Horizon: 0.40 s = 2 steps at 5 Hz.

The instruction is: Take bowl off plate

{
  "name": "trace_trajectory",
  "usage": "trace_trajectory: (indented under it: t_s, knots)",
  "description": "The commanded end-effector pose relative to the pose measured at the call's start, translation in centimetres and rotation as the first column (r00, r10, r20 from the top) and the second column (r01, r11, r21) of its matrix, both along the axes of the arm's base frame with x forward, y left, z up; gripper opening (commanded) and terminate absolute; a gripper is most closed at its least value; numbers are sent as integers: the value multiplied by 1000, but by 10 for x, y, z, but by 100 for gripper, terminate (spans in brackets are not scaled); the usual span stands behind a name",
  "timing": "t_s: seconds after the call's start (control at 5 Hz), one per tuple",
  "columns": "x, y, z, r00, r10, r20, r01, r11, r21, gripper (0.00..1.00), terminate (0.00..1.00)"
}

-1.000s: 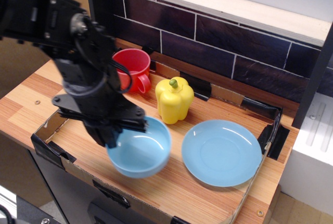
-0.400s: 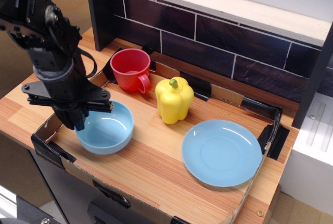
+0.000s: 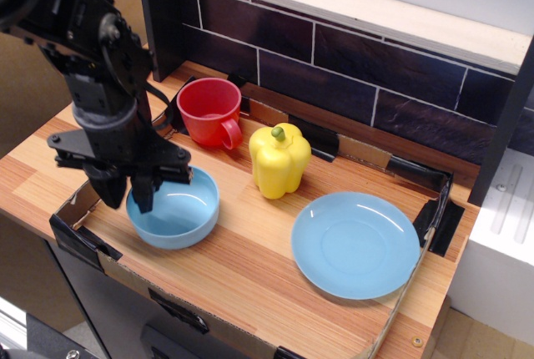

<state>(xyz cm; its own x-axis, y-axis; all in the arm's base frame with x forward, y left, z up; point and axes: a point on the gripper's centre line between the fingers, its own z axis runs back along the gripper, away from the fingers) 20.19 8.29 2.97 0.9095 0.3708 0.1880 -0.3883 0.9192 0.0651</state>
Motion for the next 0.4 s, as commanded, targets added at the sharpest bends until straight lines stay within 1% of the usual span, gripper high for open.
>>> trace_trajectory:
  t_s: [0.0,0.2]
  knots:
    - [8,-1,59,993,16,118,-16,1000,6,100,0]
    - [8,-1,59,993,16,118,-16,1000,6,100,100]
